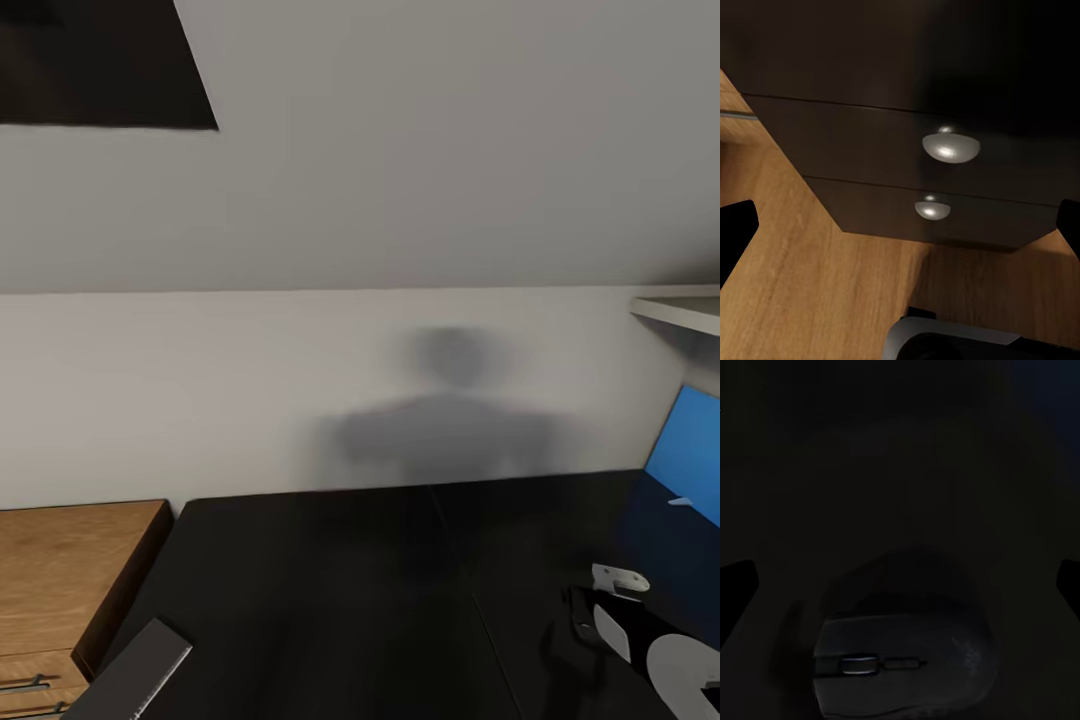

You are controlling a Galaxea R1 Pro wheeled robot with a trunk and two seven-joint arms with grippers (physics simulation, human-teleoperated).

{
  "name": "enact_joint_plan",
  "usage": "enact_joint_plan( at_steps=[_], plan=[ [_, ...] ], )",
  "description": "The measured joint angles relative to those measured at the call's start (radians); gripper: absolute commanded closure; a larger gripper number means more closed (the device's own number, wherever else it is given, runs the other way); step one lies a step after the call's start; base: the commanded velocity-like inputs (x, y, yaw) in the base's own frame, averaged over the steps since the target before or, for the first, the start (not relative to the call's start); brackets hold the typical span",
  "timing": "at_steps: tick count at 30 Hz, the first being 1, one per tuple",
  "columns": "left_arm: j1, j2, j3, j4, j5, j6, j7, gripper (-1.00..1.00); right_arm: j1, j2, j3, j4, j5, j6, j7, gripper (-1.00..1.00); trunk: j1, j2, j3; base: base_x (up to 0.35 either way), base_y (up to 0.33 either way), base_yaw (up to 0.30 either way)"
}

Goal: In the bedroom, organize the workspace by keeping the computer under the desk, ensuring the monitor is on the desk, placing the keyboard on the desk next to the monitor, placing the mouse on the desk next to the keyboard, moving the folder from the swivel chair onto the desk next to the mouse, stacking the notebook on top of the folder with the pen on top of the notebook, and positioning the swivel chair next to the desk.

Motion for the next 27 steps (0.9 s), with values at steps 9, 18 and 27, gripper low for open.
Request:
enact_joint_plan(
  at_steps=[9,18,27],
  plan=[
    [0.000,0.000,0.000,0.000,0.000,-0.001,0.000,-1.00,0.000,0.000,0.000,0.009,0.001,-0.008,0.015,-1.00,0.008,-0.014,-0.006,0.000,0.000,0.000],
    [0.000,0.000,0.000,0.000,0.000,-0.001,0.000,-1.00,0.001,0.000,0.000,0.011,0.001,-0.010,0.016,-1.00,0.008,-0.014,-0.006,0.000,0.000,0.000],
    [0.000,0.000,0.000,0.000,0.000,-0.001,0.000,-1.00,0.003,0.000,0.000,0.021,0.001,-0.042,0.016,-1.00,0.008,-0.014,-0.006,0.000,0.000,0.000]
  ],
)
